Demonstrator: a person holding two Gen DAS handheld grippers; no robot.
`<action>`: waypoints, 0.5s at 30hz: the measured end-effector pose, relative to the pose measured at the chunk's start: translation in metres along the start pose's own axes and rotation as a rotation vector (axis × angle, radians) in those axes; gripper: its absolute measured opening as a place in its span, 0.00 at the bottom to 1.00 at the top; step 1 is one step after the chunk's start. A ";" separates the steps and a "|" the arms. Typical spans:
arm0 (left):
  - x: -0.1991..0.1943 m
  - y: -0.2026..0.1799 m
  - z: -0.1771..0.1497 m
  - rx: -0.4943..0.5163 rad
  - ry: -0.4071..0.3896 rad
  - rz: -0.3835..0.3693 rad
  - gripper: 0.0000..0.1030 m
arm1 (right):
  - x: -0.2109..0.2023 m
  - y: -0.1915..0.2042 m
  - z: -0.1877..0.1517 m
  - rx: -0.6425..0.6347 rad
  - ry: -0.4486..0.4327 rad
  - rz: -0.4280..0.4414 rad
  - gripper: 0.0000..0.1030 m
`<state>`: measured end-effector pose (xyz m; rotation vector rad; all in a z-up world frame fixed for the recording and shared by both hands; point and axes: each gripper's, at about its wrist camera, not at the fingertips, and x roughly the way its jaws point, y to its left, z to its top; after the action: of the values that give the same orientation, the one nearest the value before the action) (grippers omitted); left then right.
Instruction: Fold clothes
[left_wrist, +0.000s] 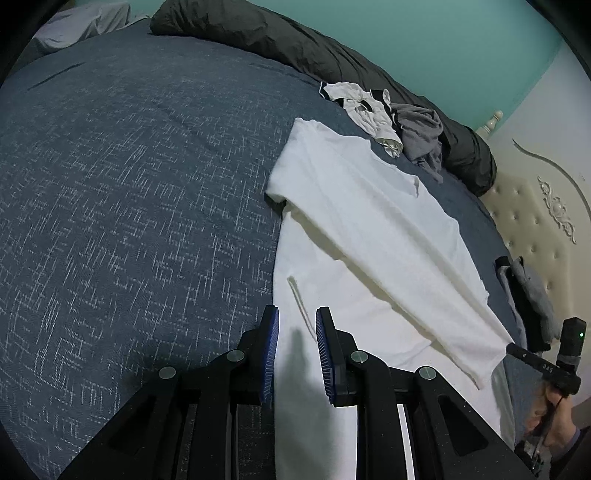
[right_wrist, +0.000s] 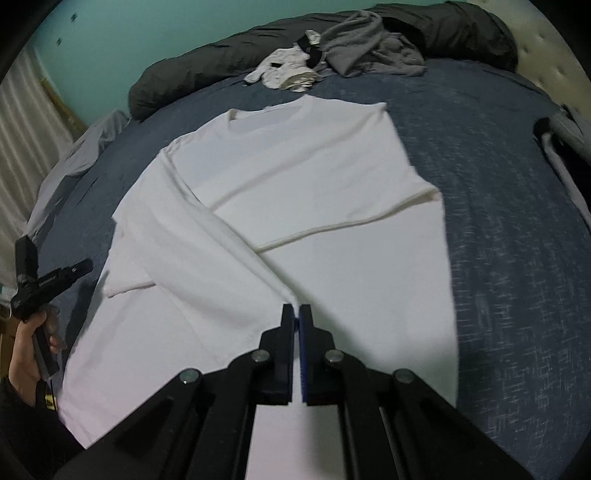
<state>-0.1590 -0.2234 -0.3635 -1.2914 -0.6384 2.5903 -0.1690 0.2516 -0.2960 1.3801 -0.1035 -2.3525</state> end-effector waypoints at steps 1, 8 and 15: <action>0.000 0.000 0.002 0.004 -0.002 0.003 0.22 | 0.002 -0.003 -0.001 0.022 -0.008 0.002 0.02; 0.012 0.001 0.028 0.046 -0.006 0.044 0.22 | -0.004 -0.020 0.005 0.075 -0.050 0.022 0.02; 0.040 -0.006 0.056 0.115 0.014 0.090 0.22 | -0.015 -0.041 0.016 0.115 -0.074 0.027 0.02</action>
<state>-0.2279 -0.2210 -0.3602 -1.3299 -0.4313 2.6423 -0.1891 0.2928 -0.2862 1.3338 -0.2808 -2.4085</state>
